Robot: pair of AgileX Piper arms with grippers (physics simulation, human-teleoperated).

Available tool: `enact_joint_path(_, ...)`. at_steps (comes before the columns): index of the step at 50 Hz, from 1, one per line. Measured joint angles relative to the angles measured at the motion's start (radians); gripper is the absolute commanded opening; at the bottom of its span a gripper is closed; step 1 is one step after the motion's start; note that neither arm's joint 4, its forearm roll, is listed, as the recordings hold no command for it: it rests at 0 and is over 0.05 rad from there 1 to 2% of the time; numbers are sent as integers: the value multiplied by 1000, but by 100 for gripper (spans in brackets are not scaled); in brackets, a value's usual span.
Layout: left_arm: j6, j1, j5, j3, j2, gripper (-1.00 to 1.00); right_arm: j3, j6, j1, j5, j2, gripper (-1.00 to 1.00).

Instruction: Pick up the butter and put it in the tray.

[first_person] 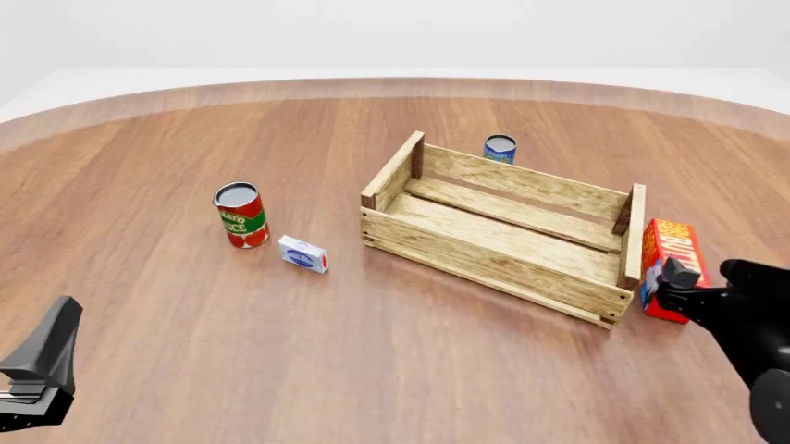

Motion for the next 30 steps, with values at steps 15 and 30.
enact_joint_path(15, 0, 0, 0, 0, 0, 100, -22, 8, 3, -33, 71, 100)
enact_joint_path(30, 0, 0, 0, 0, 0, 100, -47, 17, 5, -61, 152, 100)
